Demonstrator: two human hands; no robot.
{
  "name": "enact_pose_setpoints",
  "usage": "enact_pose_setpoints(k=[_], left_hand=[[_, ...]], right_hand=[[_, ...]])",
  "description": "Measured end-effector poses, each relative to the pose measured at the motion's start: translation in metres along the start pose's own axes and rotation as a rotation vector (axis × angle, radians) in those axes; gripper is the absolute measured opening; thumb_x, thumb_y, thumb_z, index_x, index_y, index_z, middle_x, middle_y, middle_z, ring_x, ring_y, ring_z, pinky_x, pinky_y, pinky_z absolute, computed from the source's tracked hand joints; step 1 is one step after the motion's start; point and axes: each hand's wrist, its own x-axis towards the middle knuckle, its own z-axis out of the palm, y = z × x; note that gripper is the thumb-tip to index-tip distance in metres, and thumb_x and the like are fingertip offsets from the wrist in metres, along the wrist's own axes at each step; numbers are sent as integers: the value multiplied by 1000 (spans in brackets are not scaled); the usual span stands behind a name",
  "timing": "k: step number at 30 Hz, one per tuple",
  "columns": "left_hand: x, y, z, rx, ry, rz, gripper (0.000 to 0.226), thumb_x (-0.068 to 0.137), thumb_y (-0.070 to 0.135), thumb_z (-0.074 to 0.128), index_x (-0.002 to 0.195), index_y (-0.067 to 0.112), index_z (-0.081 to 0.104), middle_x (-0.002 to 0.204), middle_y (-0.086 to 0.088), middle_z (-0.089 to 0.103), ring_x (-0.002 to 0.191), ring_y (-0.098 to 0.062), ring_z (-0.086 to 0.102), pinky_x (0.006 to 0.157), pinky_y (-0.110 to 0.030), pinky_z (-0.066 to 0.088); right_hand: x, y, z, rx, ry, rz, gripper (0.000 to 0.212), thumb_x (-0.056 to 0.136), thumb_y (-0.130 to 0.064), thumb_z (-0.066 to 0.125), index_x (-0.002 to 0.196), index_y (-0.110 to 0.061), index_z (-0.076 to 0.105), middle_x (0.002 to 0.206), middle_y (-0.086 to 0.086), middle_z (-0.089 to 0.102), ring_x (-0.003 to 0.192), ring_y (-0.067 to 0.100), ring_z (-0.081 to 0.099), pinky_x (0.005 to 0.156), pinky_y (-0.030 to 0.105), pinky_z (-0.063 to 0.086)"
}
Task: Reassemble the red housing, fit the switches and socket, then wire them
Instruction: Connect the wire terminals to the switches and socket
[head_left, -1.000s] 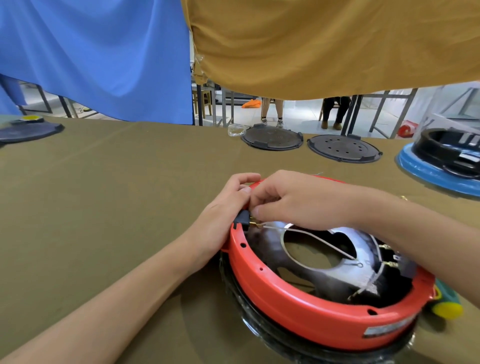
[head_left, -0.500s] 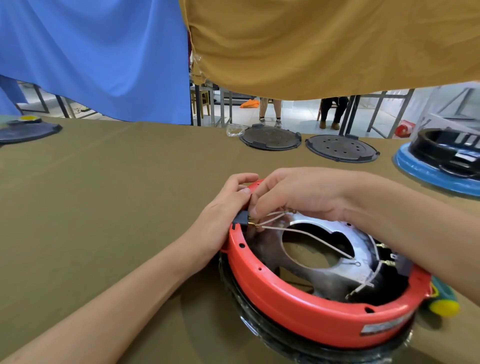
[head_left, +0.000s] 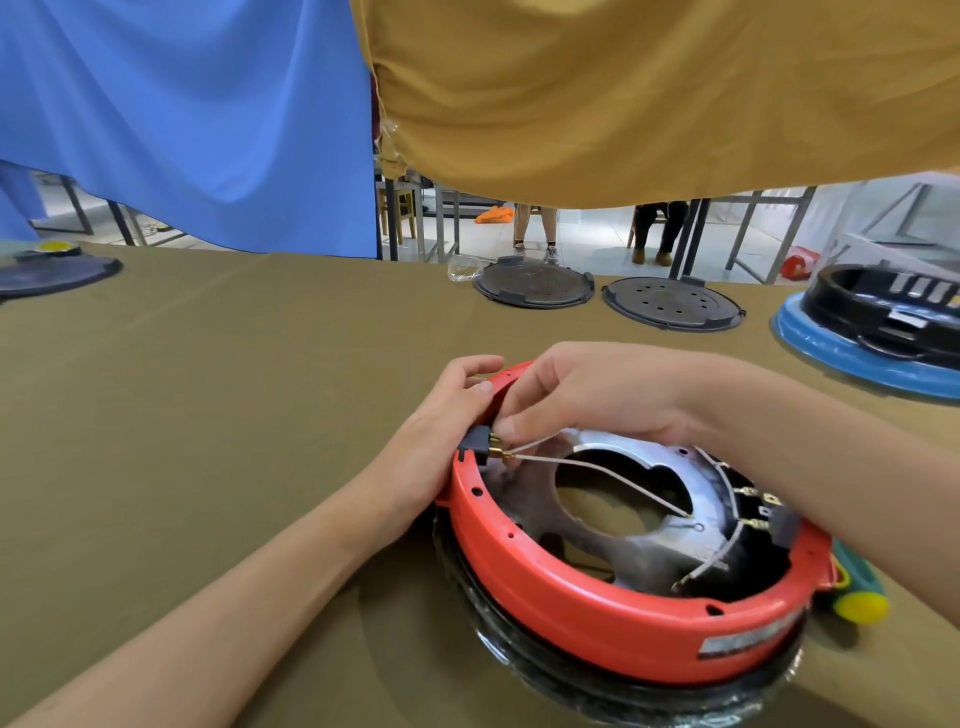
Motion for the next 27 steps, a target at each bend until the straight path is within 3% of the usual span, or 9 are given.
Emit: enact_pose_setpoints(k=[3, 6, 11, 14, 17, 19, 21, 23, 27], left_hand=[[1, -1, -2, -17, 21, -7, 23, 103, 22, 44, 119, 24, 60, 116, -3, 69, 98, -9, 66, 82, -24, 50], [2, -1, -4, -37, 27, -12, 22, 101, 18, 48, 115, 16, 65, 113, -12, 71, 95, -15, 67, 81, -23, 52], [6, 3, -9, -48, 35, -41, 24, 101, 20, 51, 112, 19, 72, 110, -15, 73, 100, -28, 69, 99, -46, 47], [5, 8, -9, -79, 35, -56, 27, 101, 20, 50, 117, 16, 71, 114, -13, 73, 112, -34, 66, 107, -50, 44], [4, 13, -6, -72, 72, -99, 28, 102, 25, 47, 118, 20, 69, 115, -9, 72, 112, -29, 66, 106, -43, 45], [8, 15, -5, 32, 92, -118, 26, 102, 20, 44, 111, 20, 68, 109, -11, 70, 106, -29, 63, 98, -38, 43], [7, 14, -5, 86, 81, -122, 26, 100, 13, 45, 110, 20, 68, 101, -19, 66, 97, -26, 57, 92, -38, 40], [3, 15, -8, 54, 74, -120, 28, 99, 12, 46, 114, 20, 69, 107, -23, 68, 95, -25, 60, 93, -41, 43], [2, 18, -16, 1, 59, -122, 29, 99, 10, 49, 118, 16, 69, 116, -14, 72, 106, -28, 68, 101, -40, 47]], right_hand=[[-7, 1, -8, -106, 144, -50, 19, 95, -30, 63, 93, -20, 79, 93, -7, 77, 93, 5, 70, 100, 39, 48], [-20, 4, -19, -121, 294, -148, 17, 96, -29, 62, 96, -26, 79, 94, -14, 76, 93, 2, 69, 97, 32, 47], [-49, 41, -38, -231, 554, -139, 15, 94, -28, 62, 96, -32, 76, 90, -24, 73, 88, -7, 66, 83, 22, 49], [-56, 70, -43, -461, 717, -32, 30, 93, -34, 62, 123, -32, 65, 119, -20, 64, 115, 1, 55, 101, 29, 42], [-57, 82, -41, -321, 561, 47, 45, 97, -30, 58, 141, -30, 50, 136, -14, 56, 125, 6, 51, 103, 27, 37], [-56, 84, -37, -121, 450, 36, 37, 99, -20, 54, 133, -33, 57, 122, -17, 67, 109, 2, 64, 97, 28, 46], [-55, 83, -37, -93, 455, 27, 35, 99, -14, 52, 127, -33, 61, 110, -16, 72, 96, 2, 68, 94, 30, 51], [-54, 80, -37, -99, 461, 44, 35, 98, -14, 51, 126, -33, 60, 109, -13, 72, 95, 4, 69, 94, 34, 52], [-55, 76, -36, -80, 422, 68, 28, 99, -24, 53, 125, -35, 58, 112, -13, 69, 98, 5, 68, 96, 36, 52]])
